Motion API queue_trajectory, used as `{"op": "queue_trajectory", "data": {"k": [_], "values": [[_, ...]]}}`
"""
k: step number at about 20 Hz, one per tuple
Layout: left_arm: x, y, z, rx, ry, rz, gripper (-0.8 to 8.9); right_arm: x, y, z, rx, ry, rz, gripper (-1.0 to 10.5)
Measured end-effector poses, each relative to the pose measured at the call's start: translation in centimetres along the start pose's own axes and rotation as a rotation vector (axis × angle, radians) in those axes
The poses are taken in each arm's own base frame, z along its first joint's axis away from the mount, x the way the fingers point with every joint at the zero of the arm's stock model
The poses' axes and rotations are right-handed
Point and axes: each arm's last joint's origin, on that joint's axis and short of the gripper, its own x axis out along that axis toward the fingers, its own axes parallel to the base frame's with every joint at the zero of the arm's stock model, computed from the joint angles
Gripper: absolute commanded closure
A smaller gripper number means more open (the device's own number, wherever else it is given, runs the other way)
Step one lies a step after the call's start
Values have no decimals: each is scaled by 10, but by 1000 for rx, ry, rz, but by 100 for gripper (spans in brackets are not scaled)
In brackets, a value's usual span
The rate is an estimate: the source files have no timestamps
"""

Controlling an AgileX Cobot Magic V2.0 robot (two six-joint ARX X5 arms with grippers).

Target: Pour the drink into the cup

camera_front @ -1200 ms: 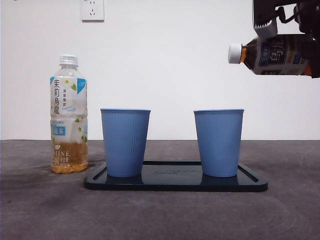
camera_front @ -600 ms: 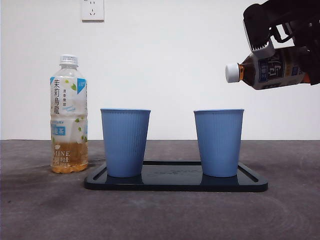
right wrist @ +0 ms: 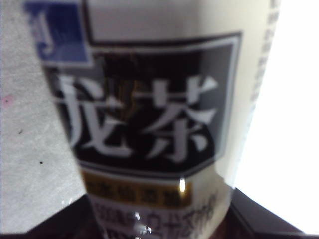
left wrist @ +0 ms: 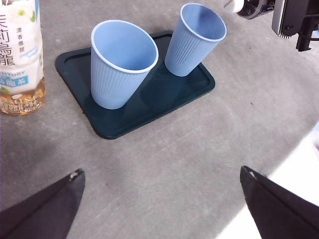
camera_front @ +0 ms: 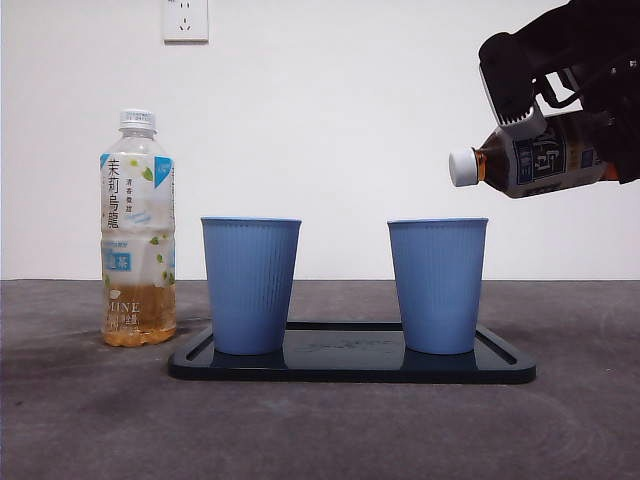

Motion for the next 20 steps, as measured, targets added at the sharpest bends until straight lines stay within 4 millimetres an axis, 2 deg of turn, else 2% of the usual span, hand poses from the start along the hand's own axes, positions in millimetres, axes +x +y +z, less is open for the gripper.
{"op": "queue_trajectory", "data": {"k": [8, 12, 15, 18, 20], "values": [[0, 0, 0, 0, 0, 0, 312, 0, 0, 0, 3, 0, 0, 780], [0, 0, 0, 0, 0, 0, 312, 0, -2, 0, 110, -20, 13, 780], [0, 0, 0, 1, 0, 0, 312, -12, -17, -9, 357, -137, 38, 780], [0, 0, 0, 0, 0, 0, 312, -31, -34, -30, 699, -301, 89, 779], [0, 0, 0, 0, 0, 0, 312, -36, -42, -45, 932, -397, 161, 779]]}}
